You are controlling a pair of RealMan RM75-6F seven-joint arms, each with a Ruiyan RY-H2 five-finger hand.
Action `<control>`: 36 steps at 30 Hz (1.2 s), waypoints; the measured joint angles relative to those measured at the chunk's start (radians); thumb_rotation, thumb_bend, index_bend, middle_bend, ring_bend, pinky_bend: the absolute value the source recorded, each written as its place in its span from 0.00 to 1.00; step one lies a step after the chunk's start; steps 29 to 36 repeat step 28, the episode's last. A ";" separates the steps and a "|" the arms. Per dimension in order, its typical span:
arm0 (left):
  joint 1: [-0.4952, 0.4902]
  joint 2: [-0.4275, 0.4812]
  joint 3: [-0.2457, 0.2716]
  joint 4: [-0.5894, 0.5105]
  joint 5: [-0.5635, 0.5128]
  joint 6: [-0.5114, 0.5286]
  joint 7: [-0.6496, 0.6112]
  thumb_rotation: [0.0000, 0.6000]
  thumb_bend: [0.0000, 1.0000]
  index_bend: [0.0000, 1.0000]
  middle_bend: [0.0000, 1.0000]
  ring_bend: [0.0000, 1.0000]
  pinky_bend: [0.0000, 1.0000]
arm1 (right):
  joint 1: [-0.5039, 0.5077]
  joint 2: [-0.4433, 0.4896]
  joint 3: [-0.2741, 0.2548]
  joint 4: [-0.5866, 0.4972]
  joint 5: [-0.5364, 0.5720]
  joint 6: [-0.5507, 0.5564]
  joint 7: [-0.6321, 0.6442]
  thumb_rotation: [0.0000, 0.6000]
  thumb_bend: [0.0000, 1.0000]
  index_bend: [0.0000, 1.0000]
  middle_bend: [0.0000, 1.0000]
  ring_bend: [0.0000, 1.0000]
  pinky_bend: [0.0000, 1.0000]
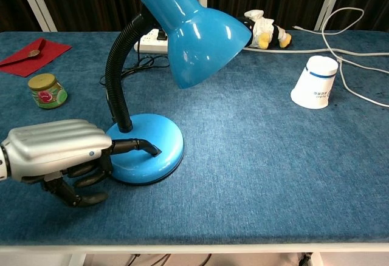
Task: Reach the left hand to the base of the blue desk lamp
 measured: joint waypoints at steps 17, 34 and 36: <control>0.096 0.153 0.041 -0.088 0.051 0.223 0.017 1.00 0.38 0.18 0.80 0.77 0.78 | -0.005 0.013 0.004 -0.009 -0.005 0.013 0.012 1.00 0.21 0.00 0.00 0.00 0.00; 0.299 0.361 0.082 -0.088 0.004 0.519 -0.054 1.00 0.24 0.34 0.49 0.39 0.49 | -0.008 0.012 0.004 -0.026 -0.008 0.026 -0.022 1.00 0.21 0.00 0.00 0.00 0.00; 0.299 0.361 0.082 -0.088 0.004 0.519 -0.054 1.00 0.24 0.34 0.49 0.39 0.49 | -0.008 0.012 0.004 -0.026 -0.008 0.026 -0.022 1.00 0.21 0.00 0.00 0.00 0.00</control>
